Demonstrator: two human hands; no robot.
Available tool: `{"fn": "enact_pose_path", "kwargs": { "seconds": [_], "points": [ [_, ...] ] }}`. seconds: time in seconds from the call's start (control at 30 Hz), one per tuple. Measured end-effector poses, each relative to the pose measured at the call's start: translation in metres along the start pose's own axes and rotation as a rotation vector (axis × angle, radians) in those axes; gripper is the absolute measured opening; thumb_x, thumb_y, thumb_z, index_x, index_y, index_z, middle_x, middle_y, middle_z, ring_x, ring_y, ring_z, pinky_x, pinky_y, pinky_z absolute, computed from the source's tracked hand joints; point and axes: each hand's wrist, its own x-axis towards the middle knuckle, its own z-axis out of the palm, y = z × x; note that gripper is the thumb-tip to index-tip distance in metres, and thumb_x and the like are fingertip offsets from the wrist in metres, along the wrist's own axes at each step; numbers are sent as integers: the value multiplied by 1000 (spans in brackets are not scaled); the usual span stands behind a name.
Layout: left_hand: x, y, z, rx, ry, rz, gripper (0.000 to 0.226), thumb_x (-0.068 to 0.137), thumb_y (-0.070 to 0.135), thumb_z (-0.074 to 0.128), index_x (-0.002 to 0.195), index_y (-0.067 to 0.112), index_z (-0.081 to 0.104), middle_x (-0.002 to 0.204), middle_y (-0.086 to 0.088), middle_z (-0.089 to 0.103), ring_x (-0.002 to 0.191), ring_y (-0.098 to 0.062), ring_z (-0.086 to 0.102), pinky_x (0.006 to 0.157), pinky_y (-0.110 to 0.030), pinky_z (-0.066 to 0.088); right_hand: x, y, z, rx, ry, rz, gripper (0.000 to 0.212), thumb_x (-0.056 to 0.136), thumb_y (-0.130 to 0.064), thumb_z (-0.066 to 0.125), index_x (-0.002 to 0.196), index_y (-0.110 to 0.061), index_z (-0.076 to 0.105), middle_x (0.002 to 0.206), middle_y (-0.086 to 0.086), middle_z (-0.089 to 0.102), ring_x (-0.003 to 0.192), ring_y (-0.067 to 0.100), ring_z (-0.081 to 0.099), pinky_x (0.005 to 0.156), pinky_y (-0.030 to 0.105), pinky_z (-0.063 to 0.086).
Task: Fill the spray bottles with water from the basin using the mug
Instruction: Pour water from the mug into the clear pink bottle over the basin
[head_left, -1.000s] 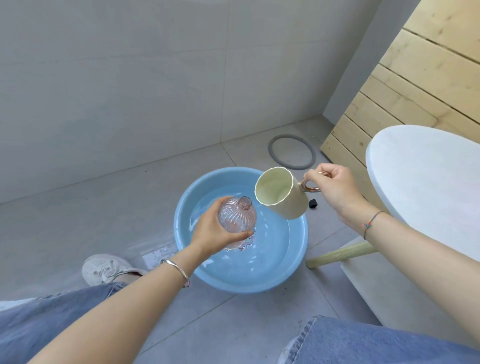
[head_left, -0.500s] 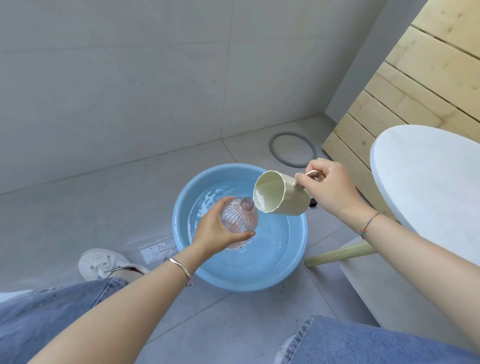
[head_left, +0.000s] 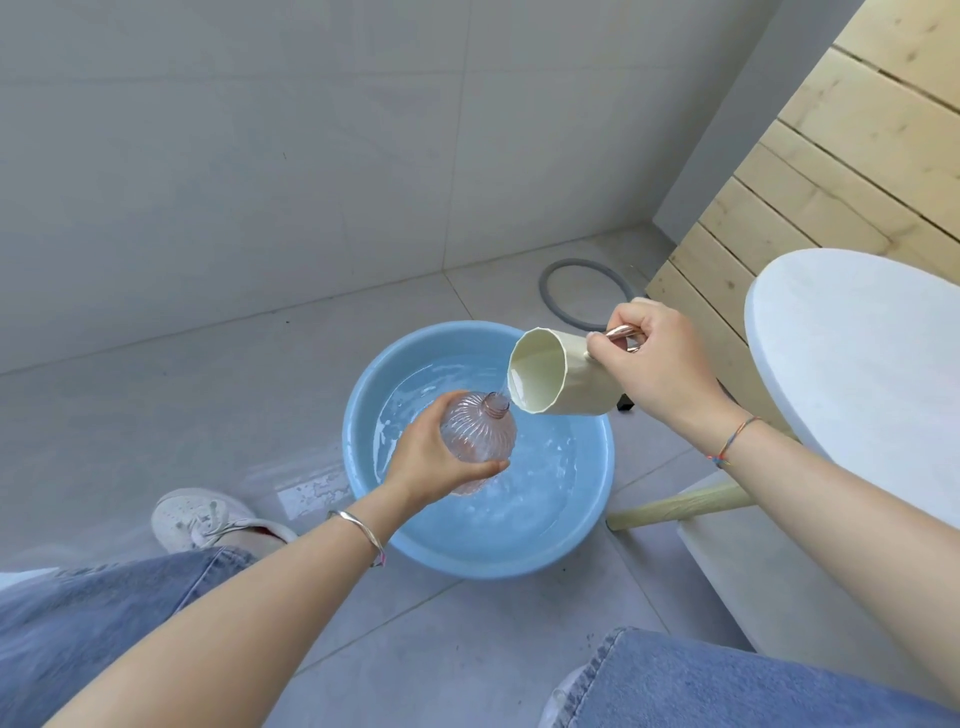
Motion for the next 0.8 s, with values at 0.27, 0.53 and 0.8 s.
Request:
{"fn": "enact_pose_path", "kwargs": {
  "seconds": [0.27, 0.53, 0.8],
  "points": [
    [1, 0, 1, -11, -1, 1, 90, 52, 49, 91, 130, 38, 49, 125, 21, 58, 117, -6, 54, 102, -30, 43, 1, -3, 0, -44, 6, -42, 29, 79, -14, 64, 58, -5, 46, 63, 3, 39, 70, 20, 40, 57, 26, 27],
    [1, 3, 3, -21, 1, 5, 86, 54, 45, 92, 129, 39, 50, 123, 22, 58, 115, -5, 54, 97, -24, 42, 3, -4, 1, -110, 37, -117, 27, 77, -9, 62, 58, -2, 45, 63, 7, 41, 71, 21, 39, 57, 15, 28],
    [2, 4, 7, -41, 11, 19, 82, 53, 45, 93, 123, 41, 50, 117, 24, 59, 112, -5, 55, 94, -24, 42, 4, -6, 1, -140, 44, -174, 28, 77, -9, 63, 58, 0, 44, 62, 9, 42, 69, 23, 38, 56, 21, 26]
  ]
}}
